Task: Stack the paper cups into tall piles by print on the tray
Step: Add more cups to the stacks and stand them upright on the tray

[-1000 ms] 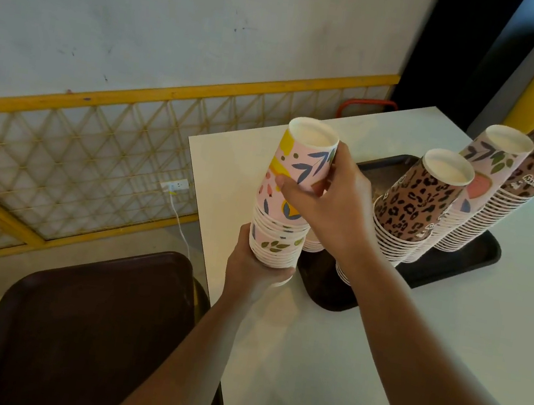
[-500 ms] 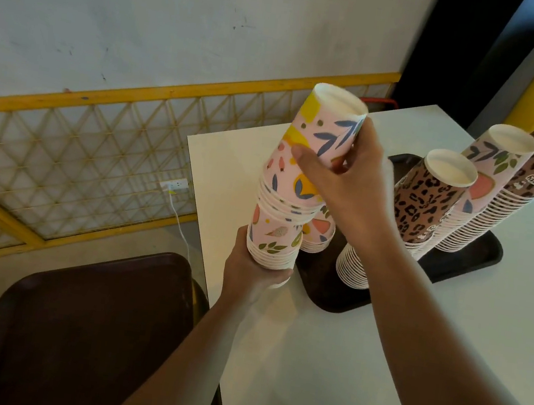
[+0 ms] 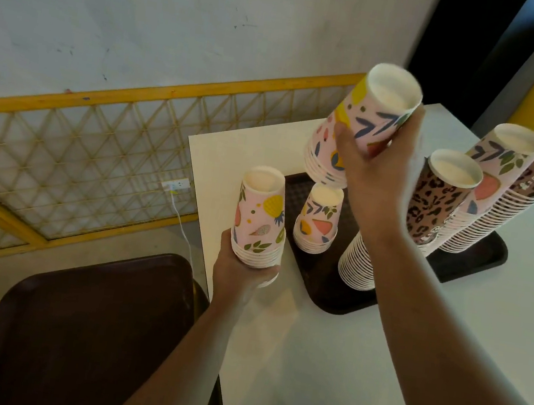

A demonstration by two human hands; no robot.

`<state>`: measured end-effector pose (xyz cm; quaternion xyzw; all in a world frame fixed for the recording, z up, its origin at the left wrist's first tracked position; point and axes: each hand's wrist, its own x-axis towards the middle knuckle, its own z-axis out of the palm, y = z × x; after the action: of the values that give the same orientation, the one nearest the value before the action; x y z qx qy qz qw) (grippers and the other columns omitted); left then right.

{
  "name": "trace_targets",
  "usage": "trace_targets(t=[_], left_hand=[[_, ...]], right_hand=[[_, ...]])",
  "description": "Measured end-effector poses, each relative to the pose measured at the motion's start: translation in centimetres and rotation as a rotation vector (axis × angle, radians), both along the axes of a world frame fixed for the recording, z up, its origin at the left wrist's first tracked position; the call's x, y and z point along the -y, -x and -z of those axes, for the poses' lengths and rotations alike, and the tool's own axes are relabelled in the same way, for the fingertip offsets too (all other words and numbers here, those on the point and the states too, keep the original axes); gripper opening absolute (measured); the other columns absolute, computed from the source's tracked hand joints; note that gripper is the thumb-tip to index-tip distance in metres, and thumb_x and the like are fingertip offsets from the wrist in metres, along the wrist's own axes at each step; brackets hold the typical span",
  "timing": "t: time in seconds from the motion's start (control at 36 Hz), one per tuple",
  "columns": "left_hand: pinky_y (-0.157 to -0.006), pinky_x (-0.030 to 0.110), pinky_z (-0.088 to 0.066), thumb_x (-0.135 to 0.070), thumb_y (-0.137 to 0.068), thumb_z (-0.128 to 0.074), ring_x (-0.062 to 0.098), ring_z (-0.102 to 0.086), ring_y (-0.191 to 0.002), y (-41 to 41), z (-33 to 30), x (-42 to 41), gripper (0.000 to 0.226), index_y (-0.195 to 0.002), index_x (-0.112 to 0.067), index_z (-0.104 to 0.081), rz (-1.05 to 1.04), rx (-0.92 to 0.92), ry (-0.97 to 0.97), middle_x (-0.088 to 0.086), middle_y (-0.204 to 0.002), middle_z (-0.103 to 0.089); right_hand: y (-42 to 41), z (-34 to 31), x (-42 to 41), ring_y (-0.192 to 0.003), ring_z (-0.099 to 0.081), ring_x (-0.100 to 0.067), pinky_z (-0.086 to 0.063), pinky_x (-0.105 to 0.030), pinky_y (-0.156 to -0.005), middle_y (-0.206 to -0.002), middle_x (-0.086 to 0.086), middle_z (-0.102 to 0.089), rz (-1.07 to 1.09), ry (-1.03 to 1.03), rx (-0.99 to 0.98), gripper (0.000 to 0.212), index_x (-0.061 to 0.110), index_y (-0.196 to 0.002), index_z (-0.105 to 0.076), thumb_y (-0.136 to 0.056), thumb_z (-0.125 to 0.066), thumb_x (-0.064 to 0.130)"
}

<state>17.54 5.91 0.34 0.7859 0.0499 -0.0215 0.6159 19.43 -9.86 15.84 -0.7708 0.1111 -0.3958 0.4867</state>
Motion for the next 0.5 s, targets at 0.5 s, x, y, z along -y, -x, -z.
trace_targets(t=[0.5], left_hand=[[-0.076,0.026,-0.045,-0.004,-0.052,-0.088,0.014,-0.055,-0.094,-0.2,-0.2,0.1,0.075,-0.106,-0.030,-0.043,0.028,-0.046,0.053,-0.015,-0.095,-0.056]], right_hand=[[-1.6,8.9,0.1,-0.114,-0.052,-0.016,-0.048,-0.025,-0.091,-0.128,-0.007,-0.049,0.036,-0.060,-0.297,0.069,0.010,-0.134,-0.037,-0.076,-0.073,0.021]])
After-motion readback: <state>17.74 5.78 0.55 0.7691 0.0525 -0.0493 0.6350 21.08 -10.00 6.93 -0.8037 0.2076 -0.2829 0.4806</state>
